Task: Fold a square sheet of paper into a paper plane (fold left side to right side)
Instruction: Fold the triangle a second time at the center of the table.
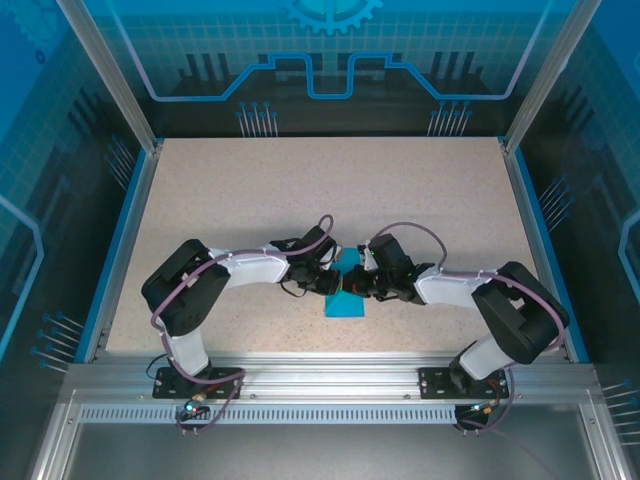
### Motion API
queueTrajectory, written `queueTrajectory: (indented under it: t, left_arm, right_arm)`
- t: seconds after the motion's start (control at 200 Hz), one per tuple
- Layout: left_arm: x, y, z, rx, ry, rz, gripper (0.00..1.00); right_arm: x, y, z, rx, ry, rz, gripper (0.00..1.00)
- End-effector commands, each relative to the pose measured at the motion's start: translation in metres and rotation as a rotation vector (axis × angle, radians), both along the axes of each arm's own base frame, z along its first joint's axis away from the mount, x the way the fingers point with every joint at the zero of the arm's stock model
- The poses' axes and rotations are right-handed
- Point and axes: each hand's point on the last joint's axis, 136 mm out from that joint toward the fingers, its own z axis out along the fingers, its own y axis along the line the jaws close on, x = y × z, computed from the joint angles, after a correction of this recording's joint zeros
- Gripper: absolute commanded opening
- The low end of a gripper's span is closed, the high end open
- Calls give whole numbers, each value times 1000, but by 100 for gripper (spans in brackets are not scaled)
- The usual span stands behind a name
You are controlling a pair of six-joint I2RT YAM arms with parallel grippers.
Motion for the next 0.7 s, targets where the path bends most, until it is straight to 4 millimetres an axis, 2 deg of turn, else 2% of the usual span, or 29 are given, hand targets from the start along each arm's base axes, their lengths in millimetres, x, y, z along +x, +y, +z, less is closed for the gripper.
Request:
queueTrajectory:
  t: [0.0,0.325,0.695]
  left_arm:
    - [-15,7,-20,68,58,-36,7]
    - [-16,6,-21,71,61,-40,7]
    - [-16,5,-22,74,64,-45,7]
  right_arm:
    - [15,5,5,14,-20,-19,0]
    - [8,-1,-18,-52,44,-11,0]
    - [-1,-14,-32,-131,75,-6,0]
